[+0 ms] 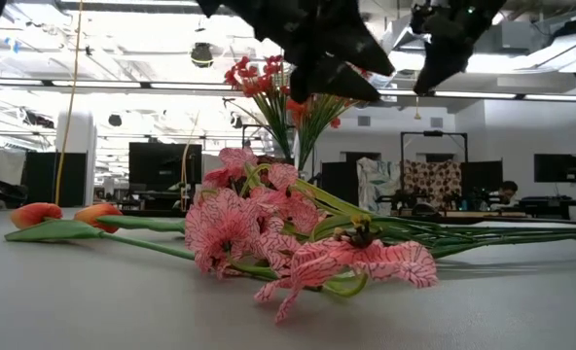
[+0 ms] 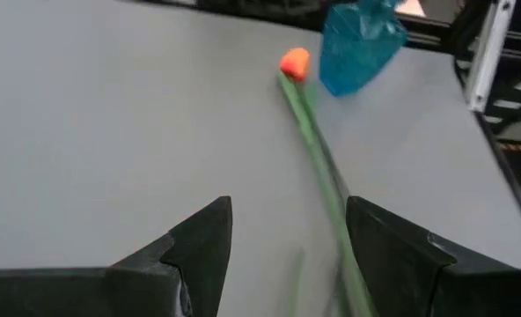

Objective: Sort flowers into vase by color
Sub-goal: Put the right orange tulip flower into the yellow vase

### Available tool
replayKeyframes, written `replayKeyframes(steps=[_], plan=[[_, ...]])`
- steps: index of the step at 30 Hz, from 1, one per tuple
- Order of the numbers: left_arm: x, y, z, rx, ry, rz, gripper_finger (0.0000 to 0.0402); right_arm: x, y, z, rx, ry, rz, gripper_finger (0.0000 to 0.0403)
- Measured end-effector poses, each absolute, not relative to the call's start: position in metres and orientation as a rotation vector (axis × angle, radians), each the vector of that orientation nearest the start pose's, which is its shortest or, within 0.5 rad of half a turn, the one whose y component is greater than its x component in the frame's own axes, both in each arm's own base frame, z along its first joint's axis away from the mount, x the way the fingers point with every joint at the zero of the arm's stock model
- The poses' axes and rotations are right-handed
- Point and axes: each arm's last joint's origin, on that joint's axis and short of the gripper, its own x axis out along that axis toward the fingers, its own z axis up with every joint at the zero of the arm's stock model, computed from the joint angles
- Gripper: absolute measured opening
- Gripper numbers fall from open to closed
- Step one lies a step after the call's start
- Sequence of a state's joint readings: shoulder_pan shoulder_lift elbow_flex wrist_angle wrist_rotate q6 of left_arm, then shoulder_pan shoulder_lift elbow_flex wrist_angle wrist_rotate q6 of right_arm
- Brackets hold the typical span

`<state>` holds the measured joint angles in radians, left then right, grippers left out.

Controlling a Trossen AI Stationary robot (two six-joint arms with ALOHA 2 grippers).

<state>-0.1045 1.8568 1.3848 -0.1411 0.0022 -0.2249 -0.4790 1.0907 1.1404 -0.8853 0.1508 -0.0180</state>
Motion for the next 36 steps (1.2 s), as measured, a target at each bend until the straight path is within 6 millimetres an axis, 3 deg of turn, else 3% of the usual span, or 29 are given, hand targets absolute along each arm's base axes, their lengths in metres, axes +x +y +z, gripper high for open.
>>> replayKeyframes(steps=[7, 14, 20, 36], plan=[[0.421, -0.048, 0.244, -0.159, 0.694, -0.147, 0.021, 0.161, -0.089, 0.336, 0.196, 0.936, -0.603, 0.0118], [0.422, -0.046, 0.245, -0.088, 0.671, -0.096, 0.021, 0.158, -0.087, 0.338, 0.224, 0.91, -0.622, 0.0118], [0.427, -0.057, 0.241, -0.067, 0.618, -0.054, 0.021, 0.159, -0.088, 0.338, 0.222, 0.911, -0.625, 0.0118], [0.48, -0.088, 0.163, -0.127, 0.68, -0.078, 0.021, 0.161, -0.089, 0.339, 0.218, 0.89, -0.628, 0.0118]])
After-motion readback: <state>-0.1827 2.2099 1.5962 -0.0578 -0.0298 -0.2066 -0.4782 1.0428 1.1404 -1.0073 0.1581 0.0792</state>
